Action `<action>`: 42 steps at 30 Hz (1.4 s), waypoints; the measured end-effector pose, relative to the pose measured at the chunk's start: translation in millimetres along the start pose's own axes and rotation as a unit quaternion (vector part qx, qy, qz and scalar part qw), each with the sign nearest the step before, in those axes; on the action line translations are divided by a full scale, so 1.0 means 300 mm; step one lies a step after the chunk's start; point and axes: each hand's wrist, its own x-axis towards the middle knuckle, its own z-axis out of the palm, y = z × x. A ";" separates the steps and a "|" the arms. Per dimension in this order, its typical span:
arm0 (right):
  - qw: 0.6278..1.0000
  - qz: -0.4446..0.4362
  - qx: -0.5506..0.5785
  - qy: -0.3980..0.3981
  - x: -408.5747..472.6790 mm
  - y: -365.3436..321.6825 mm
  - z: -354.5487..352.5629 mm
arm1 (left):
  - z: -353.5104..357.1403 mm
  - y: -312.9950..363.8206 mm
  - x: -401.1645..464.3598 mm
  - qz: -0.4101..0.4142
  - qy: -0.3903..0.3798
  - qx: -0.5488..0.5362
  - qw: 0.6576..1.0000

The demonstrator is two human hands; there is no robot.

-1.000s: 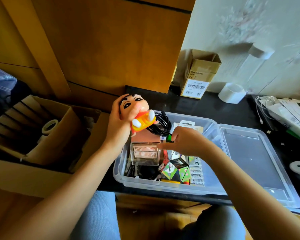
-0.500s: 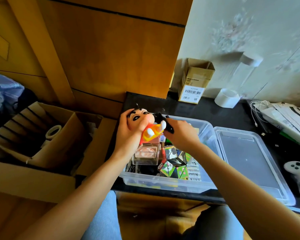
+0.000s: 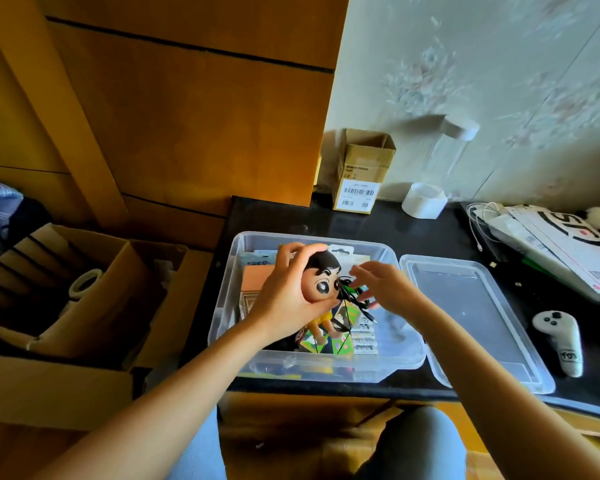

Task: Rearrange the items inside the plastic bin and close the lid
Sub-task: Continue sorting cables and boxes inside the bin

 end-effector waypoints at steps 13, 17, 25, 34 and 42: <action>0.996 -0.037 0.006 0.080 -0.025 0.004 0.030 | -0.093 -0.015 0.003 -0.043 0.139 0.138 0.980; 0.982 -0.174 -0.031 0.070 -0.021 -0.089 0.077 | -0.187 -0.062 -0.007 -0.156 0.111 0.205 0.960; 0.924 -0.195 -0.299 -0.138 0.065 -0.208 0.222 | -0.225 -0.060 -0.016 -0.169 0.069 0.307 0.934; 0.960 -0.212 -0.179 -0.032 0.035 -0.110 0.117 | -0.216 -0.113 -0.011 -0.191 -0.045 0.177 0.965; 0.983 -0.165 0.072 0.019 -0.004 0.039 0.044 | -0.142 -0.067 0.039 -0.266 -0.348 0.353 0.827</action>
